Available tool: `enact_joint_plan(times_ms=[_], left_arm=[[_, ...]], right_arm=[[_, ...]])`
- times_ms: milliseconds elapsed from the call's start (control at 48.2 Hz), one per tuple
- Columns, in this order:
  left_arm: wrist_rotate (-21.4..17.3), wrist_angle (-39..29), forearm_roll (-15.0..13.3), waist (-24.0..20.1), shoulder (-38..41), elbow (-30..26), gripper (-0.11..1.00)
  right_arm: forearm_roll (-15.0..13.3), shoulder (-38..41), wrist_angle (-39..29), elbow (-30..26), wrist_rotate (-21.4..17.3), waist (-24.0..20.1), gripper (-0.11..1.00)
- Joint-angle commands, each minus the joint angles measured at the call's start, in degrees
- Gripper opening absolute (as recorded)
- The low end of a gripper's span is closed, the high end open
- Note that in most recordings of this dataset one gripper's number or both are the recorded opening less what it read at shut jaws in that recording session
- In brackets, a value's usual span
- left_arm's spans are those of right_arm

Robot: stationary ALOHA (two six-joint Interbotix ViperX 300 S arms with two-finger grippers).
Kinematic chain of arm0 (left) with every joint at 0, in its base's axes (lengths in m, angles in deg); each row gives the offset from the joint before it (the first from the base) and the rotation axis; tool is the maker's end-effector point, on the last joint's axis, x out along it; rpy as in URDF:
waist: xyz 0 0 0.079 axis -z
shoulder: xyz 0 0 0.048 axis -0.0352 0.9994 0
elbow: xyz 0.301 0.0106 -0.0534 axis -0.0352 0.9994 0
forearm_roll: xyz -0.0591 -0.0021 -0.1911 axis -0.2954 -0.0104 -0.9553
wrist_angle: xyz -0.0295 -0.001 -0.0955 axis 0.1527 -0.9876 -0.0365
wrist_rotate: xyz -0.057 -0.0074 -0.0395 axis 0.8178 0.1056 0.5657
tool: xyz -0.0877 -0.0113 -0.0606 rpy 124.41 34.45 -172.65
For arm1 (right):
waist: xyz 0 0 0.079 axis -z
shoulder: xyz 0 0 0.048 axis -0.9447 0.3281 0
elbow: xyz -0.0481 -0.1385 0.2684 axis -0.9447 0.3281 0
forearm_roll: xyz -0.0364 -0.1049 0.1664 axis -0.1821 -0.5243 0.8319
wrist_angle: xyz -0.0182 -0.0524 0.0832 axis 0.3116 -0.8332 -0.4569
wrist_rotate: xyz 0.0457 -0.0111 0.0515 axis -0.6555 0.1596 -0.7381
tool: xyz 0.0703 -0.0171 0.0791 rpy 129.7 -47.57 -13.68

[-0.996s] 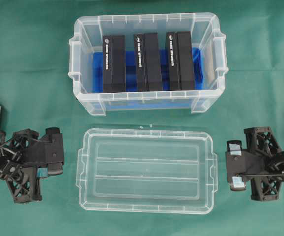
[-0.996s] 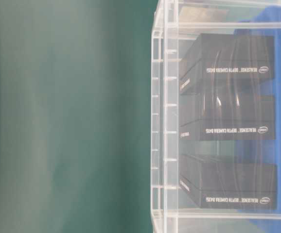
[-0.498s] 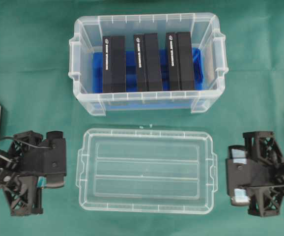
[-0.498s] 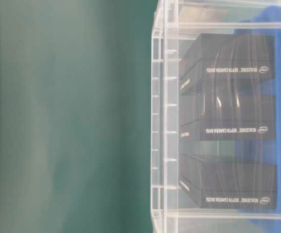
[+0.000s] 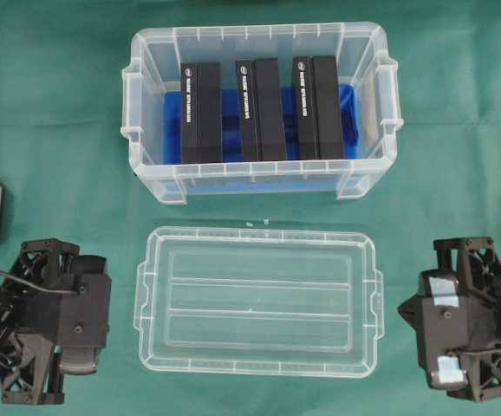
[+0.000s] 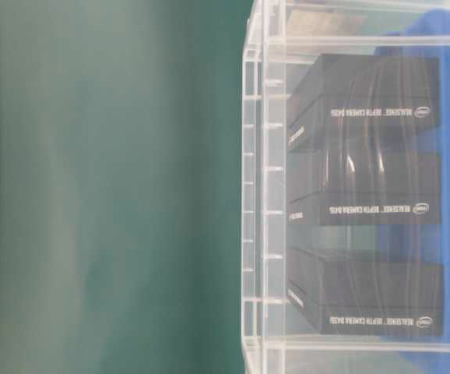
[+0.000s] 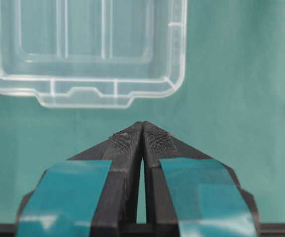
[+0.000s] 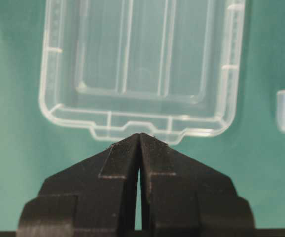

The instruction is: Clamp the lid of the box with both arms, then lift and open it.

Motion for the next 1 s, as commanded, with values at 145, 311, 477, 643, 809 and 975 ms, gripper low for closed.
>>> enact_joint_plan(times_ms=[145,311,477,643,809,975], left_arm=[[-1.23,1.32,6.77,0.09,-4.48,-2.37,0.01],[-4.83,2.81,8.0,-0.97,-6.68,-2.9,0.01],[-9.93,3.08,8.0,-4.04,-8.0,-4.83,0.01],[-16.61,4.48,8.0,-6.33,-9.76,-7.12,0.01],[-21.36,6.33,8.0,-11.07,-12.3,-7.56,0.01],[-23.91,10.02,8.0,-17.4,-15.38,-6.59,0.01]], right_arm=[[-8.7,-3.69,1.67,-3.34,0.09,-0.26,0.0],[-14.41,-6.68,1.93,-4.22,0.09,0.09,0.0],[-20.21,-9.4,1.93,-4.92,0.09,1.05,0.0],[-25.84,-12.83,2.02,-5.45,0.09,2.81,0.0],[-29.88,-16.52,2.46,-5.27,0.09,6.86,0.0],[-31.73,-20.21,3.87,-4.75,0.35,12.39,0.0]])
